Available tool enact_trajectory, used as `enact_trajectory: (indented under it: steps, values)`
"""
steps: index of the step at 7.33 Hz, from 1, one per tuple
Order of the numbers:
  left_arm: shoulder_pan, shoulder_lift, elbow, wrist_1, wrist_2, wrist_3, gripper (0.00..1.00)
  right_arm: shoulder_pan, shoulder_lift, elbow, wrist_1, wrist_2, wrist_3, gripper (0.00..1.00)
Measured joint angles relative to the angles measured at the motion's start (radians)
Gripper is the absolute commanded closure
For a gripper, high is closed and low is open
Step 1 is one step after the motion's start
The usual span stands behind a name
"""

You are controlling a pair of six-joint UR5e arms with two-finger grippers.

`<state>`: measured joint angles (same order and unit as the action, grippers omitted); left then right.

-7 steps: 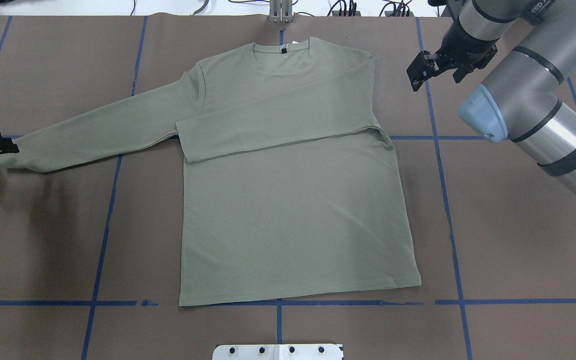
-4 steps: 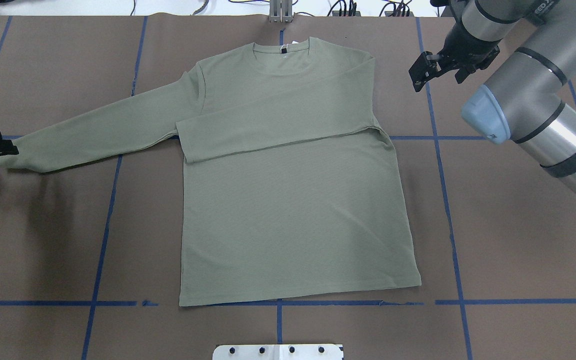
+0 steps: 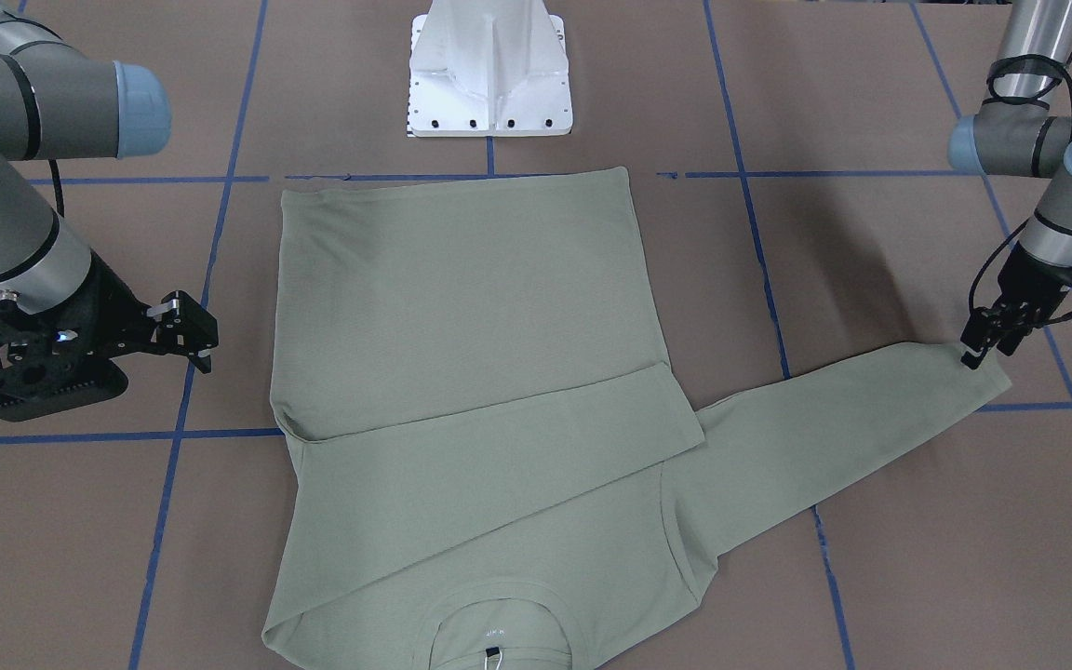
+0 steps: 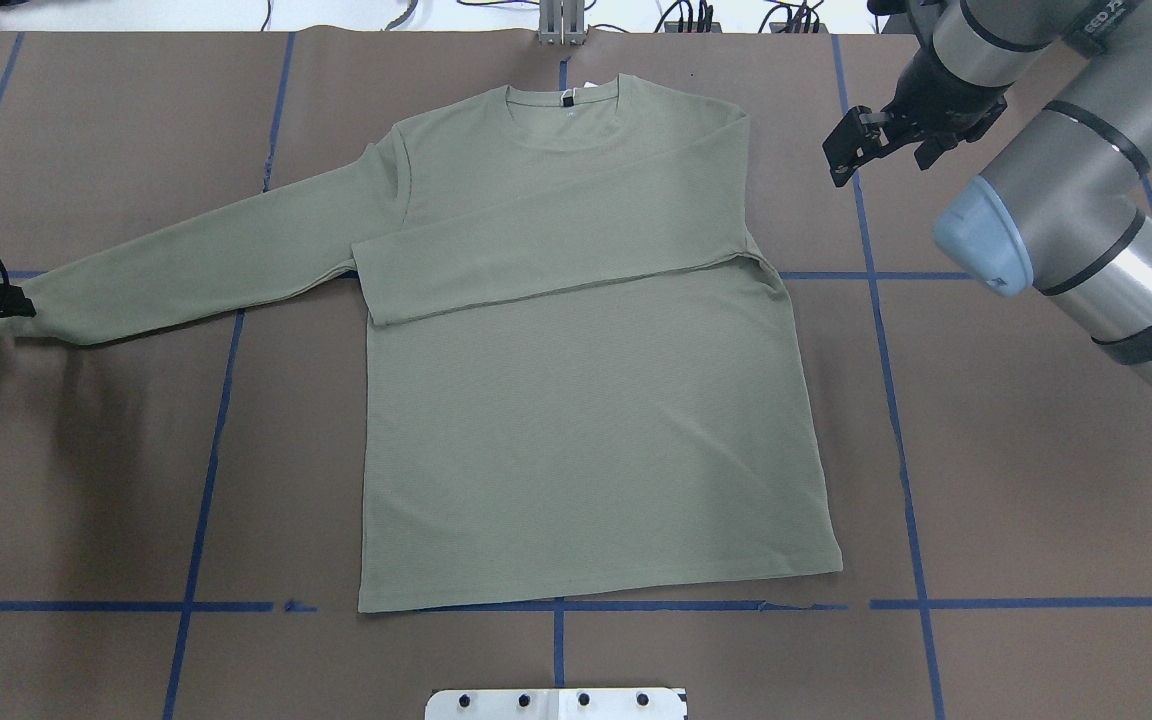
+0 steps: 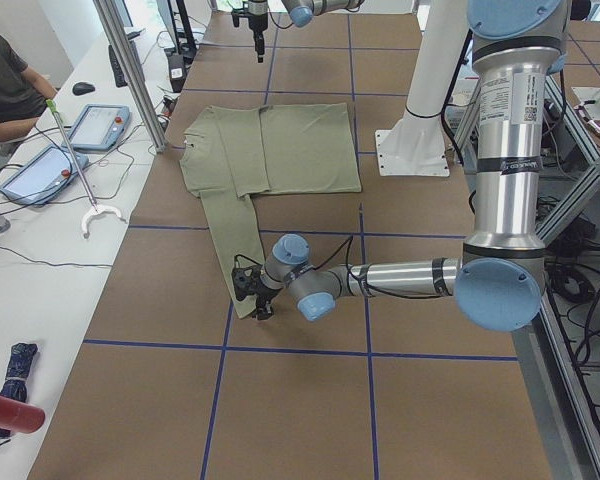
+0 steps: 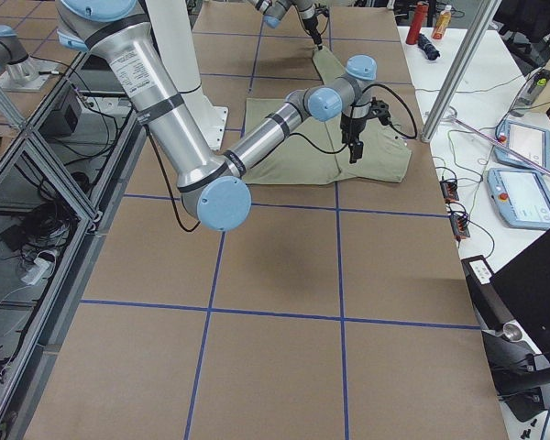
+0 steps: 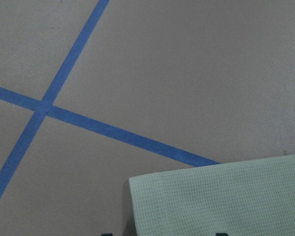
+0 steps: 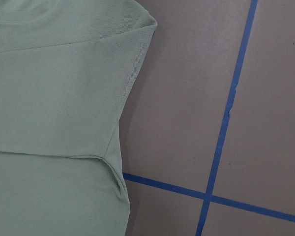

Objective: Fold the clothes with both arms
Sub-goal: 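Grasp the other sleeve cuff with the left gripper while the right arm withdraws, then fold the held sleeve across the shirt body with the left gripper, release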

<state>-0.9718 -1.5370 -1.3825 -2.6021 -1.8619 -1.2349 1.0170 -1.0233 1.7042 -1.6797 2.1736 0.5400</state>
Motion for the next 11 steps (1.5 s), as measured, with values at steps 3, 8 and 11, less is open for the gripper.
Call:
enact_trajectory:
  steps: [3,8,11]
  values:
    - [0.000,-0.003,-0.005,0.000,-0.004,-0.001,1.00,0.000,-0.006,0.002,0.000,0.000,0.000,0.00]
    - [0.001,-0.025,-0.061,0.063,-0.045,-0.008,1.00,0.002,-0.022,0.009,0.001,0.005,0.000,0.00]
    - [0.000,-0.153,-0.214,0.359,-0.101,-0.022,1.00,0.019,-0.079,0.042,0.004,0.015,-0.007,0.00]
